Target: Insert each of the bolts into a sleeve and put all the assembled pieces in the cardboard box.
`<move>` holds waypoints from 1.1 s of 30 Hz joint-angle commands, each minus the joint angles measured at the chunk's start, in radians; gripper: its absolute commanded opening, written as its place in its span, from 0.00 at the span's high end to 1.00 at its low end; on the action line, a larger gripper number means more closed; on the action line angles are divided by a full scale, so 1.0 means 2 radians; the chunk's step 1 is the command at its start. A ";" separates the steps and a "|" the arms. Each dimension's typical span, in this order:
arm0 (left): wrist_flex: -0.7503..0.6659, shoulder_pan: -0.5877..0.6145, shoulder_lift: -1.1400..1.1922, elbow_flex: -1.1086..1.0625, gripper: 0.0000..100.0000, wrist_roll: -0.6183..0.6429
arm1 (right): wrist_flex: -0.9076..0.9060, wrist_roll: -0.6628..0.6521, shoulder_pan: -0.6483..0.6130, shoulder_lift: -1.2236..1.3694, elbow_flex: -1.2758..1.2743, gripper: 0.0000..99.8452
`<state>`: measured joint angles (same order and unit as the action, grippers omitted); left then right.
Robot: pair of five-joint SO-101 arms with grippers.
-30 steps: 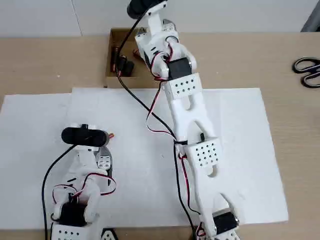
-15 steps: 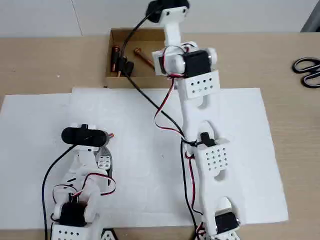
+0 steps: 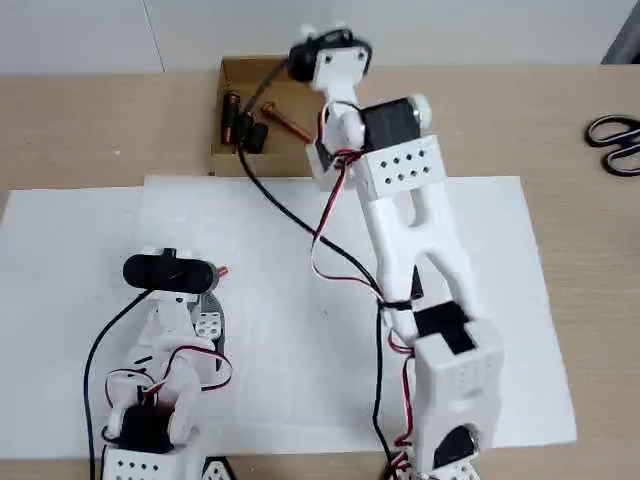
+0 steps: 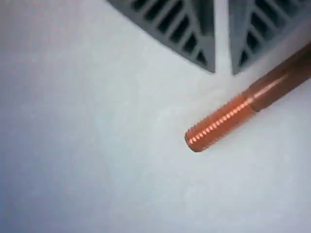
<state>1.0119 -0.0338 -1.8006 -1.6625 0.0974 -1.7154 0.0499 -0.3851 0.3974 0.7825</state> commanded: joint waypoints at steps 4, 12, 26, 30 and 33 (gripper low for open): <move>0.001 0.001 -0.005 0.040 0.99 -0.003 | 0.000 0.004 0.016 -0.073 -0.116 1.00; 0.001 0.001 -0.005 0.040 0.99 -0.001 | 0.000 0.000 0.063 -0.122 -0.265 0.99; -0.002 -0.003 -0.005 0.039 0.99 -0.001 | 0.003 -0.045 0.100 -0.135 -0.325 0.99; -0.002 -0.004 -0.005 0.040 0.99 -0.003 | 0.004 -0.057 0.099 -0.135 -0.324 0.99; -0.002 -0.004 -0.005 0.040 0.99 -0.003 | 0.003 -0.058 0.102 -0.134 -0.326 0.94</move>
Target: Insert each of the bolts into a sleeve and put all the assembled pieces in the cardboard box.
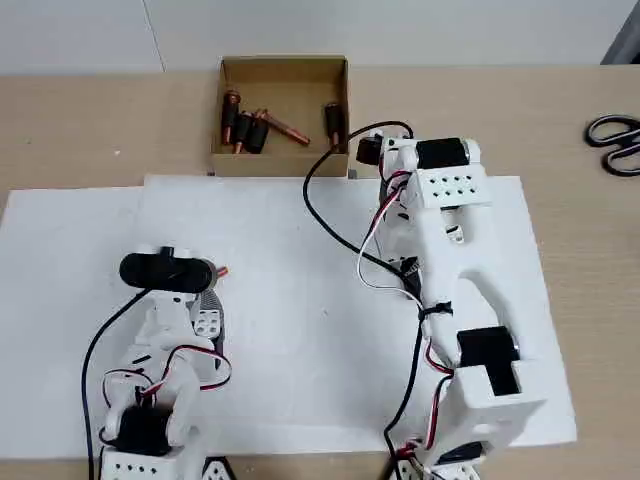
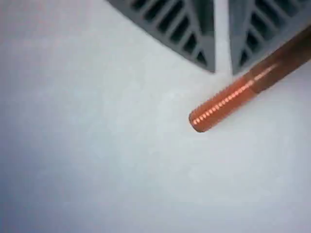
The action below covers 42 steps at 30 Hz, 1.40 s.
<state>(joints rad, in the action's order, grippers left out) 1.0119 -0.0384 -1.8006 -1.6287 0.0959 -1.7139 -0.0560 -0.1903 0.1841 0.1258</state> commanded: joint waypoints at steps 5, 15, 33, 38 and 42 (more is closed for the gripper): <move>-0.002 -0.002 -0.005 0.023 0.99 -0.002 | 0.003 -0.014 0.004 -0.024 0.002 0.89; -0.002 -0.002 -0.005 0.023 0.99 -0.004 | 0.048 -0.018 0.005 -0.023 -0.051 0.89; -0.002 -0.002 -0.005 0.023 0.99 -0.004 | 0.090 -0.019 0.005 -0.024 -0.093 0.82; 0.000 -0.002 -0.005 0.023 0.99 -0.004 | 0.096 -0.032 0.013 -0.023 -0.095 0.83; 0.000 -0.001 -0.005 0.023 0.99 -0.004 | 0.099 -0.040 0.036 -0.002 -0.094 0.83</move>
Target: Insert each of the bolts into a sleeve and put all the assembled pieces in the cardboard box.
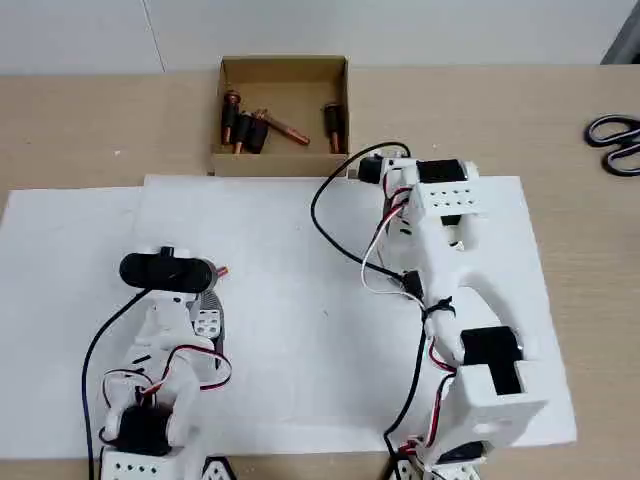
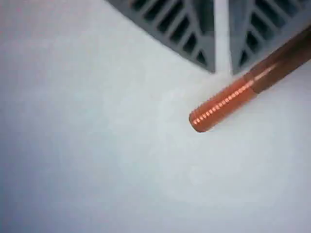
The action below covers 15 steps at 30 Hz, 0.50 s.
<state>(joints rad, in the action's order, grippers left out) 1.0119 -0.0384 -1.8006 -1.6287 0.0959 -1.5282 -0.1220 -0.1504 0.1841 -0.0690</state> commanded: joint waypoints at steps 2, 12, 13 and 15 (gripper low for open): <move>0.000 -0.001 -0.005 0.023 0.99 -0.004 | 0.009 -0.007 0.027 0.009 0.005 0.83; -0.002 -0.001 -0.005 0.023 0.99 -0.004 | 0.022 -0.007 -0.004 0.020 0.005 0.83; -0.002 -0.001 -0.005 0.023 0.99 -0.004 | 0.022 -0.007 -0.007 0.020 0.005 0.83; -0.002 -0.001 -0.005 0.023 0.99 -0.004 | 0.024 -0.007 -0.007 0.023 0.005 0.83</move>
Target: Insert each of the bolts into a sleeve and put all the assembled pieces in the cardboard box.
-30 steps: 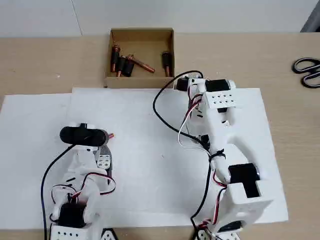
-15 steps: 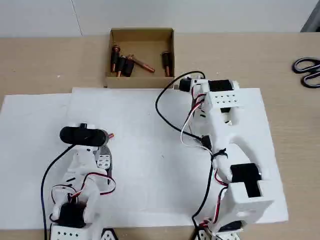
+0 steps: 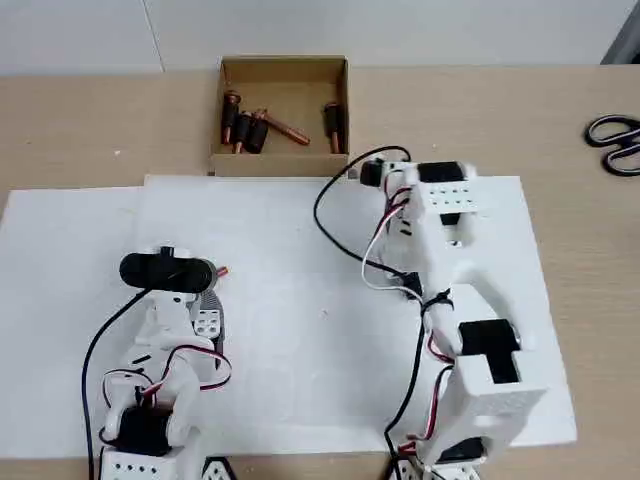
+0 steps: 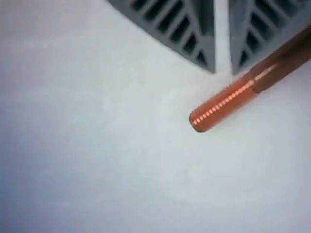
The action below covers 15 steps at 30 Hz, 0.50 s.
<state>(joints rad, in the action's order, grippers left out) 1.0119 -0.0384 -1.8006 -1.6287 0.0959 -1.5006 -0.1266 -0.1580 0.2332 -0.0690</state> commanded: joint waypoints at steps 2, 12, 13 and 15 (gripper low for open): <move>-0.002 -0.001 -0.005 0.023 0.99 -0.004 | 0.017 -0.005 -0.003 -0.001 0.003 0.83; -0.002 0.001 -0.005 0.023 0.99 -0.004 | 0.024 -0.005 -0.002 0.043 0.004 0.83; -0.002 0.001 -0.005 0.023 0.99 -0.004 | 0.024 -0.005 -0.003 0.049 0.005 0.83; -0.002 0.001 -0.005 0.022 0.99 -0.004 | 0.024 -0.004 -0.004 0.053 0.005 0.83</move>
<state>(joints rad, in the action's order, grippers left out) 1.0119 -0.0384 -1.8006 -1.6287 0.0959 -1.4607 -0.1266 -0.1611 0.3299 -0.0614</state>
